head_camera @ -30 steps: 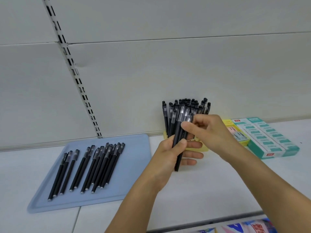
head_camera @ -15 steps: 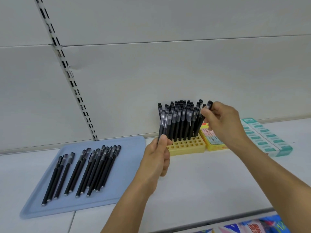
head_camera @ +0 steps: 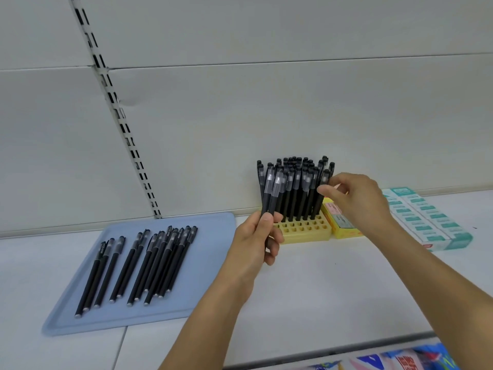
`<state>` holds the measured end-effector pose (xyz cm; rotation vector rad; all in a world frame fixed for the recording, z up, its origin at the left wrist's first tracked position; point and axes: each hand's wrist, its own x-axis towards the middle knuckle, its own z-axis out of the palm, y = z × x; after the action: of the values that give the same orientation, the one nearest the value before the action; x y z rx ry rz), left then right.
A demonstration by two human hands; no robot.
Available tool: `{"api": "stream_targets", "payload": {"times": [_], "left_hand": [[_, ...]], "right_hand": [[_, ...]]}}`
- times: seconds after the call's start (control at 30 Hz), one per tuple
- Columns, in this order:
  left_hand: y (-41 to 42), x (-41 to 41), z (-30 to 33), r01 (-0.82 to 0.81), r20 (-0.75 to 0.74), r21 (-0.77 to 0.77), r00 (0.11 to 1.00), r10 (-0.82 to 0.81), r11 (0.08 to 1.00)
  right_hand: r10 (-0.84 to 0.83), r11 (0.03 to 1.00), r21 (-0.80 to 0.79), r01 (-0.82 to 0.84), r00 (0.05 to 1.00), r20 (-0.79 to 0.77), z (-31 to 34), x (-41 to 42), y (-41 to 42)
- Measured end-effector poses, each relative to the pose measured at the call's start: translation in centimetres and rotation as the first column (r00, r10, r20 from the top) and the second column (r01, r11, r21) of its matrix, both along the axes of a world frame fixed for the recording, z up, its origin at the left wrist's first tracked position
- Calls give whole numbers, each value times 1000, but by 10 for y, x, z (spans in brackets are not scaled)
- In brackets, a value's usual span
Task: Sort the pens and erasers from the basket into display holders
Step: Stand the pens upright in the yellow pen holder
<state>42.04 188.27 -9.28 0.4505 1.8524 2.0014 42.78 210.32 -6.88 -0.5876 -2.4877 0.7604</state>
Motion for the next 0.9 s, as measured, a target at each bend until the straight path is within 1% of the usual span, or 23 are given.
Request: {"api": "stream_targets", "payload": {"times": [0.03,0.07,0.1,0.13,0.2,0.23,0.27,0.3,0.37,0.4,0.47,0.53,0.57,0.7,0.9], "left_hand": [[0,0,0,6,-5,8,1000,-6,1000],[1,1,1,18,-10,17,1000,-18,1000],[2,1,1,38,-13,25,999,-38,999],[5,3,2,65,-14,30,998,-65,997],[11,6,3,126,-16,24,992,-126,992],[14,7,4,150,-19,17,989,-150,989],[17,7,4,160,-20,13,987,-160,987],[18,7,4,151,-16,14,988,-150,988],[17,5,0,84,1,13,996,-84,996],[15,3,-2,42,11,11,999,-42,999],[12,-1,-6,-28,29,16,999,28,999],[11,-3,-8,-70,50,40,996,68,997],[11,-3,-8,-87,57,46,995,84,995],[10,-6,-10,-125,24,19,992,124,992],[4,-8,-11,-178,42,3,983,178,984]], "right_hand": [[-49,999,15,50,998,-44,3,7,-5],[-47,998,-39,43,992,-121,8,13,-13],[2,990,-141,-30,981,-194,13,19,-23],[91,957,-247,-152,966,-242,18,24,-34],[303,853,-365,-372,924,-234,23,31,-54],[361,822,-378,-425,904,-230,23,31,-57],[366,820,-377,-430,901,-231,23,31,-57],[330,833,-377,-404,911,-248,25,30,-54],[194,860,-406,-310,933,-303,29,28,-41],[126,884,-390,-256,936,-328,31,28,-33],[63,961,-234,-148,940,-334,29,24,-18],[51,995,-70,-72,962,-268,21,19,-6],[51,998,-29,-59,971,-236,16,16,-1],[60,998,25,-57,985,-163,0,9,8],[83,993,92,-75,992,-94,-7,1,9]]}}
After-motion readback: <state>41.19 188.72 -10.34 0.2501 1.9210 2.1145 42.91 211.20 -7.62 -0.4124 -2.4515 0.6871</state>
